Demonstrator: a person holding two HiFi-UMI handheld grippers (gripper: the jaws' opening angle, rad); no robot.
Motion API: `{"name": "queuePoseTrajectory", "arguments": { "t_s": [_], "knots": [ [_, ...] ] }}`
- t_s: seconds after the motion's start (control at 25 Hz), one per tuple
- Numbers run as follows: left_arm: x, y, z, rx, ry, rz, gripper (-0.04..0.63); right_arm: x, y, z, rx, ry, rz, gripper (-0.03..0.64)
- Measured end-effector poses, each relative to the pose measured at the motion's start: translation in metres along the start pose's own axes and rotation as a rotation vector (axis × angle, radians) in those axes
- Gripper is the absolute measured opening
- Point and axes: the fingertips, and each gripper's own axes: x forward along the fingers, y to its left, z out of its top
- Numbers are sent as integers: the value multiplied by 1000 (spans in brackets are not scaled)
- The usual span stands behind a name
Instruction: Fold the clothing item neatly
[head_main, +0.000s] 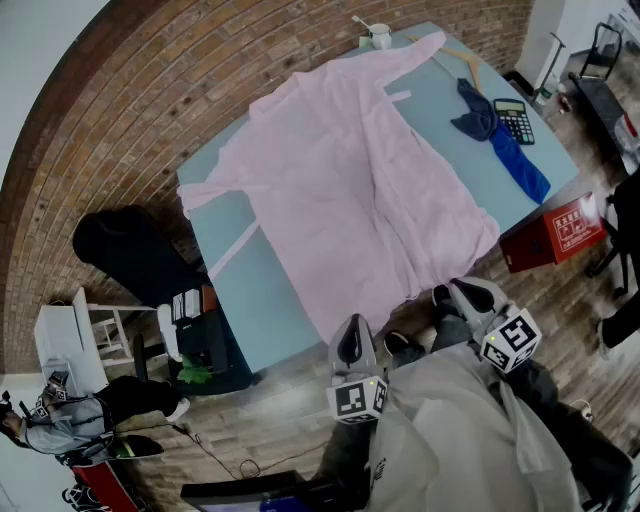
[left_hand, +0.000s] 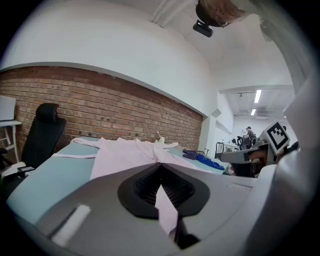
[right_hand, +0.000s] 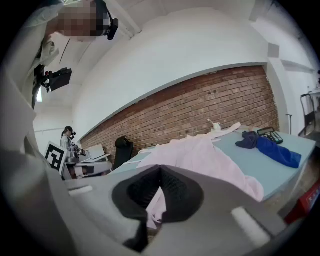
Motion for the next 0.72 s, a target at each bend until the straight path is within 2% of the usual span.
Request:
{"name": "queuePoseTrajectory", "arguments": {
  "t_s": [0.36,0.52,0.56,0.6,0.68,0.72],
  "knots": [
    [-7,12,-4,-30,1,58,8,16,0,-2,-13,12,39,-2],
    [-14,32,-21,-57,27,131,9,18,-21,-11,-24,36,-22,-2],
    [-18,41,-30,-54,52,159,23,15,-33,-17,-53,58,-56,0],
    [-24,51,-41,-52,83,191,65,11,-47,-23,-84,84,-91,-1],
    [-38,74,-65,-76,148,258,198,0,-80,-38,-107,139,-151,-1],
    [-47,85,-78,-101,175,290,204,-5,-99,-47,-88,157,-181,-2]
  ]
}}
